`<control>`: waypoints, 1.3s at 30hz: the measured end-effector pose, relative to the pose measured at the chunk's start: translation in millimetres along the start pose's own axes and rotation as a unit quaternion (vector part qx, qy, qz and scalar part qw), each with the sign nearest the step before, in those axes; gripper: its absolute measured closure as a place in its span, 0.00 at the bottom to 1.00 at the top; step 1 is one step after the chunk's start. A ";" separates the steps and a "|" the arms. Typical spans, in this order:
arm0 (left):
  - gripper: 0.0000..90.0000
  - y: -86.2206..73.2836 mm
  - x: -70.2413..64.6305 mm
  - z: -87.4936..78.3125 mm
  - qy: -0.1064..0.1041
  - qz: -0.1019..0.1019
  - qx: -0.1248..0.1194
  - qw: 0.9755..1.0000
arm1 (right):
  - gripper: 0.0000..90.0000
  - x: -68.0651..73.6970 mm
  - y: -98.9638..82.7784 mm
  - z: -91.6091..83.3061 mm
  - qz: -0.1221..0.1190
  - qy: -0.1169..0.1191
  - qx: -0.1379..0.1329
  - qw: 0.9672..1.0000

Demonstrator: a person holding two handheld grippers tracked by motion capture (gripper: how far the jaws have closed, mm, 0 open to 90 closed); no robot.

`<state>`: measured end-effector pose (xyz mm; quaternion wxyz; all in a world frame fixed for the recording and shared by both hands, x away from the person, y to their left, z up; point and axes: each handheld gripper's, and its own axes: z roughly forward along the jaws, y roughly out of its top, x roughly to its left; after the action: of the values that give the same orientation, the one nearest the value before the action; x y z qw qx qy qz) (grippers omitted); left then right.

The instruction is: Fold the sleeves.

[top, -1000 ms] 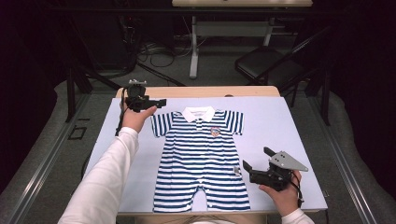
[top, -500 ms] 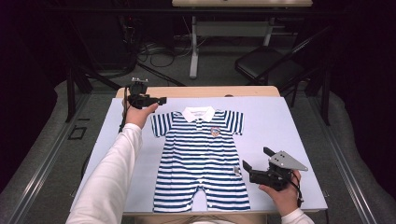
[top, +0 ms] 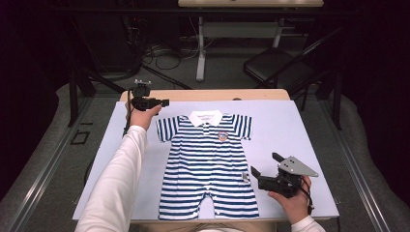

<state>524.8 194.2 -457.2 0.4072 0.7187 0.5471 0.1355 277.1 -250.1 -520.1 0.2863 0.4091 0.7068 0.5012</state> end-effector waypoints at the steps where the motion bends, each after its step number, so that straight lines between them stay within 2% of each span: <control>1: 0.37 0.0 0.6 0.8 -0.001 -0.002 -0.002 1.000 | 0.09 0.0 0.0 0.0 0.000 0.000 0.000 1.000; 10: 0.49 -2.4 8.7 10.3 0.013 -0.008 0.010 1.000 | 0.09 0.0 -0.2 0.1 -0.001 0.001 0.001 1.000; 14: 0.51 -2.9 13.8 12.5 0.014 -0.015 0.011 1.000 | 0.09 0.0 -0.3 0.3 -0.002 0.002 0.001 1.000; 18: 0.51 -3.6 19.8 14.4 0.018 -0.010 0.018 1.000 | 0.09 0.4 -0.5 0.9 -0.001 0.002 0.000 1.000; 24: 0.51 -6.6 27.0 20.6 0.011 -0.027 0.028 0.999 | 0.09 0.6 -0.7 1.2 -0.002 0.003 0.003 1.000; 29: 0.52 -9.2 31.5 27.2 0.019 -0.026 0.038 0.999 | 0.09 0.6 -0.9 1.6 -0.002 0.004 0.004 1.000; 39: 0.64 -15.0 37.8 39.9 0.021 -0.026 0.065 0.997 | 0.09 0.6 -1.1 1.4 -0.002 0.005 0.004 1.000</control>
<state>554.0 211.7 -502.9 0.3520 0.7260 0.5815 0.1039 277.7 -249.1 -521.7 0.2817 0.4067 0.7110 0.4998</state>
